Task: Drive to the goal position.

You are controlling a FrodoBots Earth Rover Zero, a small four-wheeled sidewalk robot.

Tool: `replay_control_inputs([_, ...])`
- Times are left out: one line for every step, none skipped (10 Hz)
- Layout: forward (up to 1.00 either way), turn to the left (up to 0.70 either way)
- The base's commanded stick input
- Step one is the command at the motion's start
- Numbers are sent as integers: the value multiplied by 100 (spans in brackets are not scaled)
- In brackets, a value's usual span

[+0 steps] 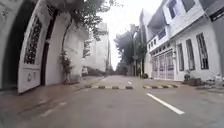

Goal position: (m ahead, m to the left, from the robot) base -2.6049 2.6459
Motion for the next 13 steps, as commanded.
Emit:
replay_control_inputs([50, 0])
replay_control_inputs([50, 0])
replay_control_inputs([50, 0])
replay_control_inputs([50, 0])
replay_control_inputs([50, 0])
replay_control_inputs([50, 0])
replay_control_inputs([50, 0])
replay_control_inputs([50, 0])
replay_control_inputs([50, 0])
replay_control_inputs([50, 0])
replay_control_inputs([50, 0])
replay_control_inputs([50, 0])
replay_control_inputs([50, 0])
